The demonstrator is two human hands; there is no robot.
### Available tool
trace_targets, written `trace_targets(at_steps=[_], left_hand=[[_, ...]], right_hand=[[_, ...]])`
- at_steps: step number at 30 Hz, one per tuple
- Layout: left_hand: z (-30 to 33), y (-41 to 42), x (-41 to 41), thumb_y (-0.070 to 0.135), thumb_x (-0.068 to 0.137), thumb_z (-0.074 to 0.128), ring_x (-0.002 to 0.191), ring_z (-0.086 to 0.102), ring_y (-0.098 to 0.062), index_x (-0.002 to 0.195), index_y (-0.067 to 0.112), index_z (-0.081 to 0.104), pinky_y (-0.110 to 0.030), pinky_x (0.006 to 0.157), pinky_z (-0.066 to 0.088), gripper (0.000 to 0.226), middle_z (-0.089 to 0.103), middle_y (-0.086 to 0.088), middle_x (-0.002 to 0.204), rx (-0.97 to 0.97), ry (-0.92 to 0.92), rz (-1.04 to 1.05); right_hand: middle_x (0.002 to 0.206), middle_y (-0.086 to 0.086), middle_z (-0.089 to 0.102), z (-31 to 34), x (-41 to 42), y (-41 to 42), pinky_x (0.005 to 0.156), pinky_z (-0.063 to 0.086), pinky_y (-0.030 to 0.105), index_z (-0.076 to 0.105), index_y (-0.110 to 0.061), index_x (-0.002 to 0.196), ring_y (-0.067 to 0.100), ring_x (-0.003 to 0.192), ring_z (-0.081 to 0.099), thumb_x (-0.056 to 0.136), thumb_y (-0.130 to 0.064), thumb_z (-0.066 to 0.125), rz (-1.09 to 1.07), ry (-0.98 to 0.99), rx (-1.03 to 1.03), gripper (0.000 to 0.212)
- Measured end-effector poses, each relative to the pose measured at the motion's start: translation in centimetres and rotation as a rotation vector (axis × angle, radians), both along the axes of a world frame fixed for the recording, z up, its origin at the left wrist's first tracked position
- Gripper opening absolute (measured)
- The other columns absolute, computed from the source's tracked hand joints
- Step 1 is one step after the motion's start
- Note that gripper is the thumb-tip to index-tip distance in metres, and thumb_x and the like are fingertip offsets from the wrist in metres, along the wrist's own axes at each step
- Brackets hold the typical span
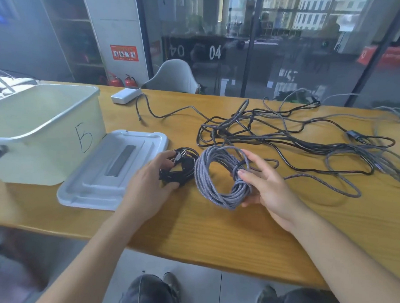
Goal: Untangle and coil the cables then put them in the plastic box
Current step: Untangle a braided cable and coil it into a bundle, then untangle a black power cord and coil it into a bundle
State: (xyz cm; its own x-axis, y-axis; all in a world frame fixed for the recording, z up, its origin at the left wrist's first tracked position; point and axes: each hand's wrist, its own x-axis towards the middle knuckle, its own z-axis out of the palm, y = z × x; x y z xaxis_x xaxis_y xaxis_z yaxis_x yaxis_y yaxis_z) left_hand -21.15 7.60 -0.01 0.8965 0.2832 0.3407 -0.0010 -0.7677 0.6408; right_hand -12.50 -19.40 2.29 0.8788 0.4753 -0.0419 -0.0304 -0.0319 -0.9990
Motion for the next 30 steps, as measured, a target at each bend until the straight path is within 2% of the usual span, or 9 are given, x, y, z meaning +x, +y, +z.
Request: trace_targets(at_steps=[5, 8, 11, 13, 15, 17, 22, 27, 30], left_hand=[[0.4, 1.1, 3.9, 0.015, 0.086, 0.084, 0.104, 0.062, -0.016, 0.143, 0.030, 0.052, -0.030, 0.089, 0.045, 0.067, 0.066, 0.014, 0.118, -0.005, 0.030, -0.007], [0.6, 1.8, 6.4, 0.016, 0.084, 0.085, 0.098, 0.060, -0.017, 0.143, 0.027, 0.053, -0.031, 0.088, 0.047, 0.068, 0.068, 0.010, 0.118, 0.001, 0.035, 0.008], [0.5, 2.5, 8.1, 0.013, 0.083, 0.086, 0.091, 0.058, -0.015, 0.142, 0.024, 0.055, -0.025, 0.080, 0.042, 0.067, 0.069, 0.005, 0.118, -0.010, 0.025, 0.021], [0.5, 2.7, 8.5, 0.011, 0.083, 0.086, 0.095, 0.061, -0.017, 0.141, 0.025, 0.055, -0.024, 0.082, 0.044, 0.067, 0.070, 0.004, 0.121, -0.021, 0.012, 0.019], [0.4, 3.1, 8.2, 0.011, 0.083, 0.085, 0.103, 0.064, -0.020, 0.139, 0.027, 0.055, -0.036, 0.093, 0.051, 0.066, 0.069, 0.006, 0.124, -0.029, -0.001, 0.022], [0.3, 3.6, 7.3, 0.013, 0.086, 0.083, 0.113, 0.063, -0.021, 0.136, 0.031, 0.057, -0.043, 0.101, 0.050, 0.059, 0.069, 0.009, 0.124, -0.054, -0.040, 0.036], [0.5, 5.3, 3.7, 0.020, 0.095, 0.075, 0.119, 0.063, -0.013, 0.138, 0.023, 0.059, -0.034, 0.105, 0.049, 0.046, 0.070, 0.009, 0.125, -0.057, -0.127, 0.023], [-0.4, 6.6, 1.3, 0.023, 0.093, 0.075, 0.112, 0.060, -0.005, 0.141, 0.023, 0.057, -0.031, 0.098, 0.046, 0.052, 0.067, 0.013, 0.123, 0.000, 0.016, 0.042], [-0.9, 7.3, 0.5, 0.024, 0.093, 0.076, 0.116, 0.063, -0.010, 0.141, 0.023, 0.058, -0.026, 0.095, 0.043, 0.051, 0.070, 0.011, 0.123, 0.038, 0.027, 0.069]], right_hand=[[0.111, 0.018, 0.072, -0.1, 1.7, -1.0, 0.055, 0.056, 0.033, 0.052, -0.042, 0.146, 0.020, 0.081, 0.069, 0.103, -0.019, 0.063, -0.084, 0.042, 0.021, 0.050], [0.120, 0.021, 0.071, 0.0, 1.9, -0.8, 0.057, 0.057, 0.035, 0.052, -0.043, 0.145, 0.023, 0.083, 0.070, 0.103, -0.021, 0.063, -0.071, 0.037, 0.029, 0.049], [0.113, 0.018, 0.072, 0.2, 1.6, 0.0, 0.060, 0.058, 0.036, 0.051, -0.044, 0.147, 0.022, 0.085, 0.071, 0.103, -0.023, 0.064, -0.043, 0.023, 0.019, 0.050], [0.104, 0.011, 0.073, 0.4, 1.3, 0.7, 0.062, 0.059, 0.036, 0.050, -0.044, 0.148, 0.020, 0.086, 0.072, 0.102, -0.024, 0.065, -0.030, 0.014, 0.011, 0.051], [0.099, 0.004, 0.073, 0.7, 0.9, 1.7, 0.064, 0.060, 0.037, 0.049, -0.044, 0.148, 0.018, 0.088, 0.073, 0.102, -0.026, 0.066, -0.014, 0.009, 0.010, 0.052], [0.101, 0.002, 0.074, 1.1, 0.4, 2.9, 0.068, 0.062, 0.040, 0.049, -0.044, 0.148, 0.017, 0.091, 0.074, 0.101, -0.027, 0.067, 0.012, 0.006, 0.015, 0.053], [0.118, 0.017, 0.070, 1.1, -1.0, 6.6, 0.070, 0.064, 0.043, 0.045, -0.039, 0.151, 0.018, 0.091, 0.073, 0.102, -0.023, 0.067, 0.052, 0.023, 0.032, 0.057], [0.123, 0.015, 0.066, -0.1, -1.9, 9.6, 0.070, 0.065, 0.042, 0.041, -0.038, 0.153, 0.010, 0.092, 0.075, 0.103, -0.021, 0.066, 0.065, 0.048, 0.012, 0.059], [0.127, 0.014, 0.063, -0.7, -1.9, 9.9, 0.070, 0.065, 0.043, 0.041, -0.038, 0.154, 0.014, 0.100, 0.074, 0.103, -0.022, 0.066, 0.050, 0.032, -0.041, 0.059]])
